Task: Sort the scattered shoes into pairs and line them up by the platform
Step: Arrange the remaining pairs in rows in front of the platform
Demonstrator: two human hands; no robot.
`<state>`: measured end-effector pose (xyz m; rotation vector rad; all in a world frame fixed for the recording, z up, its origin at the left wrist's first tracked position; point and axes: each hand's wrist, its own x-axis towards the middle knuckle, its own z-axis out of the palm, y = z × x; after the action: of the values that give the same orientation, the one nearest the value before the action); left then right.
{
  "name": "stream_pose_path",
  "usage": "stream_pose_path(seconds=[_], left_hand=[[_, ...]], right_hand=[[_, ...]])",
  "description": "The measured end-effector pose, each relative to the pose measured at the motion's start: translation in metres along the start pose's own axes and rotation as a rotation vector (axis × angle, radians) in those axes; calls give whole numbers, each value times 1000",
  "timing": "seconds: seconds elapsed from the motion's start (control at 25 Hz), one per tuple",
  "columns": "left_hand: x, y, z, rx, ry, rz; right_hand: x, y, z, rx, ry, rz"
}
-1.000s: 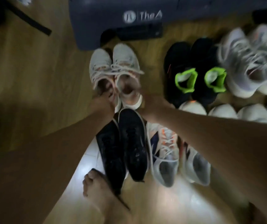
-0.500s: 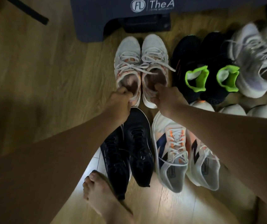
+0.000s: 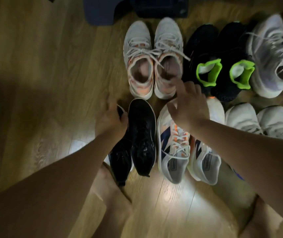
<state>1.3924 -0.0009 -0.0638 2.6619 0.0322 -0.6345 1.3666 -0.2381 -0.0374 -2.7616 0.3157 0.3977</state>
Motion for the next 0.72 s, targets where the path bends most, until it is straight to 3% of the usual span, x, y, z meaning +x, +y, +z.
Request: stream_pose_path(seconds=[0.08, 0.16, 0.48, 0.72], left_hand=[[-28, -30, 5, -118, -132, -264], [-45, -46, 11, -235, -311, -356], [-74, -34, 16, -242, -360, -356], [-108, -34, 26, -37, -403, -263]], right_hand=[[-23, 4, 10, -88, -145, 10], [-30, 11, 24, -153, -343, 63], [-62, 28, 30, -254, -434, -30], [-117, 58, 26, -341, -414, -60]])
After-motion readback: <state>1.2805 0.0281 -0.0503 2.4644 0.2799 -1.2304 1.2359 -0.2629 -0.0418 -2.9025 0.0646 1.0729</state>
